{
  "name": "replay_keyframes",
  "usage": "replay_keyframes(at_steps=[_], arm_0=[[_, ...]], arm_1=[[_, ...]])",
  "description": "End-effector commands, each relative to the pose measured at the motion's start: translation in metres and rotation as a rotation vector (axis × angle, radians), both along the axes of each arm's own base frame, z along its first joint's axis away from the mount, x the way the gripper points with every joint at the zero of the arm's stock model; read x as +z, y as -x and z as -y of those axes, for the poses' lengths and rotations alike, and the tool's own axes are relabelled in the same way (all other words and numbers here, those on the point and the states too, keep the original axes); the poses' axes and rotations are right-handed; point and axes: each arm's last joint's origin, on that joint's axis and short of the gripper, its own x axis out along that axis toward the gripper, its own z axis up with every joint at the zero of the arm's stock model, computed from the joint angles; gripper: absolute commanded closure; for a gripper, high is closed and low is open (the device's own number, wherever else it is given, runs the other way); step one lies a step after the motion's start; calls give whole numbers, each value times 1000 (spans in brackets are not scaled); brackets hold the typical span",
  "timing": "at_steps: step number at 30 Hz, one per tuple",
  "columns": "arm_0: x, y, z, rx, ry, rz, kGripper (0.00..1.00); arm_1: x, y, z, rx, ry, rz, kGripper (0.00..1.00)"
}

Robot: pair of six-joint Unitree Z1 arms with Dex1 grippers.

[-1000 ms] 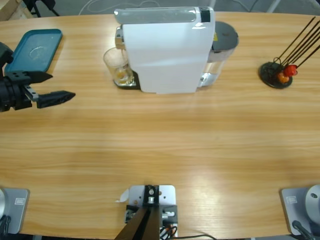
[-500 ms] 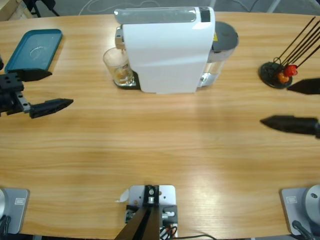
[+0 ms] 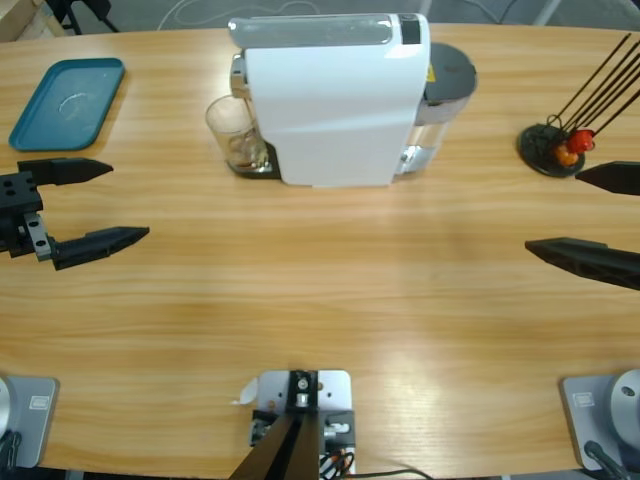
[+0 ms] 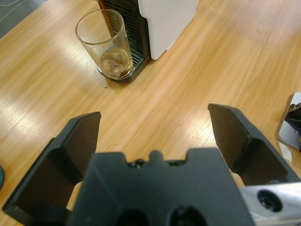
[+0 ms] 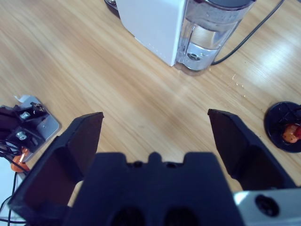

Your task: Pour coffee

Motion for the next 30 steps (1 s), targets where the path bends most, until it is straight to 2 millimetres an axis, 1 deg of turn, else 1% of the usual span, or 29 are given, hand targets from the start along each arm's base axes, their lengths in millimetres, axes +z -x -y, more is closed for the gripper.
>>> replay_keyframes(at_steps=[1, 8, 11, 18, 22, 25, 30], arm_0=[[-5, 9, -5, 15, 29, -30, 0], [-5, 9, -4, 15, 29, -35, 0], [-6, 10, -2, 1, 25, -41, 0], [-5, 10, -1, 1, 34, -32, 0], [2, 13, -6, 57, 69, -12, 0], [2, 11, -5, 118, 70, -17, 0], [1, 10, -3, 118, 67, -24, 0]], arm_1=[[-9, 6, 5, 3, -15, -18, 0], [-10, 9, 5, 17, -35, -30, 0], [-13, 6, 2, 17, -25, -42, 0], [-15, 5, 1, 17, -22, -44, 0], [-15, 6, 2, 18, -27, -40, 0], [-15, 6, 2, 18, -25, -39, 0], [-15, 6, 3, 18, -26, -38, 0]])
